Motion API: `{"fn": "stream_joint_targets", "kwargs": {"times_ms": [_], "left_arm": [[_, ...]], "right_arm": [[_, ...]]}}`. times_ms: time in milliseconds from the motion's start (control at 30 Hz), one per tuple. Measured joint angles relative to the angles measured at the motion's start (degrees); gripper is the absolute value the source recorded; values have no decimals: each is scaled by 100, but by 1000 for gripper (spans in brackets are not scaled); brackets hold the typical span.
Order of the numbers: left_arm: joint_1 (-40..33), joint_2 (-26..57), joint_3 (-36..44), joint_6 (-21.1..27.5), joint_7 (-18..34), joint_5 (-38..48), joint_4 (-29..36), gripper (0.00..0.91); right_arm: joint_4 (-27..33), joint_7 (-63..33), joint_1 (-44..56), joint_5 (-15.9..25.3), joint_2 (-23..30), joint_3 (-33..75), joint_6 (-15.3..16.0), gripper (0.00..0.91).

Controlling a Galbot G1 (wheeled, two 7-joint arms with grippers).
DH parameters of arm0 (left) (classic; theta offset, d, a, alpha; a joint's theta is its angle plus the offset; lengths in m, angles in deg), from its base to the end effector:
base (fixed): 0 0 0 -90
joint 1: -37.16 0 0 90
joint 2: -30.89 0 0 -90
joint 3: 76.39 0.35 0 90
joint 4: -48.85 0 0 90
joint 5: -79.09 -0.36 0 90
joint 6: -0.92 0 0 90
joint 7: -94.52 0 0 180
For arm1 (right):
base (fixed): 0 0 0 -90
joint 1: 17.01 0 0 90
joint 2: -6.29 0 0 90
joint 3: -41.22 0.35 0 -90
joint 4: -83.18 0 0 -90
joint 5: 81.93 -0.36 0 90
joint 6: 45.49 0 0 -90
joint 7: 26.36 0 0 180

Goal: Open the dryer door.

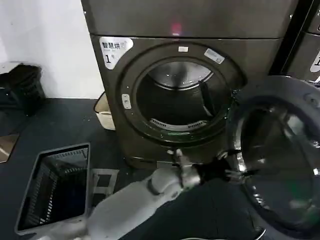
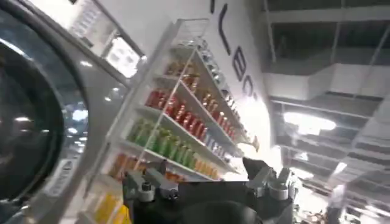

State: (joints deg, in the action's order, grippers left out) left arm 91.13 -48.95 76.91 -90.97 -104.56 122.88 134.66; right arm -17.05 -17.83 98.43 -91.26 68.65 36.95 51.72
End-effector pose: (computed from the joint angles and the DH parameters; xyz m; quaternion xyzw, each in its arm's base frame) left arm 0.3816 -0.2493 -0.2504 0.6360 0.7669 -0.0810 0.0290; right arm -0.0146 -0.4457 -0.0922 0.5280 0.8017 -0.2765 0.0453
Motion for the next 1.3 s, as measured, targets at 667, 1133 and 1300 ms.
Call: {"fn": "stream_joint_targets", "kwargs": {"times_ms": [667,1133,1300], "left_arm": [[-269,-1236,95,-200,187,-366,-1139,907],[-208,-1233,205,-904,263,-621,-797,907],[-66,-555,269,-1833,328,-987,-430,907]], "right_arm": [[68,90,221,-323,-102,326,-68,907],[63,350,331,-384,-81,446,-55,907],[162,406,391,-388,-143,551,-79,907]]}}
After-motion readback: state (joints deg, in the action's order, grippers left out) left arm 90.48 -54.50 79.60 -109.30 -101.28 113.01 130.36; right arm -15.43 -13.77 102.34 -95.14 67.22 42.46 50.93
